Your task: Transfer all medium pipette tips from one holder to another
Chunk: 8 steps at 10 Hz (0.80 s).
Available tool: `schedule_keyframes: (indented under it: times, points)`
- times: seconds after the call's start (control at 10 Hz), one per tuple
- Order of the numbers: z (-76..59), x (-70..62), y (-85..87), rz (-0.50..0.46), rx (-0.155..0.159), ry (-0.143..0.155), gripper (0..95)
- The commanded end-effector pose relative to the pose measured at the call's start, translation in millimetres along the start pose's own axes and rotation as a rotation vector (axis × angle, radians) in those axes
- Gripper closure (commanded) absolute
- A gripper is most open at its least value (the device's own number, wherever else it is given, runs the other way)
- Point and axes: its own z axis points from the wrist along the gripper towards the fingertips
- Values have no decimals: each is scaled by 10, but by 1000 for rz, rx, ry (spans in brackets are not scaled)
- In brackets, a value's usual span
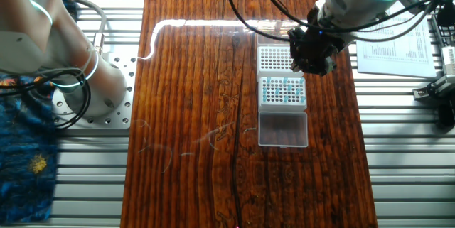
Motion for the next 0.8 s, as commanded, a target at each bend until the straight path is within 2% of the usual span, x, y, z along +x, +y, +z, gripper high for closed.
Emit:
schedule_keyframes:
  times: [0.1, 0.4, 0.5, 0.6, 0.8]
  points:
    - [10, 16, 14, 20, 25, -4, 950]
    - [23, 11, 9, 45, 20, -24, 950]
    - [21, 7, 7, 65, 25, -21, 950]
    - [23, 3, 4, 128, 34, -14, 950]
    - [23, 3, 4, 146, 34, -23, 950]
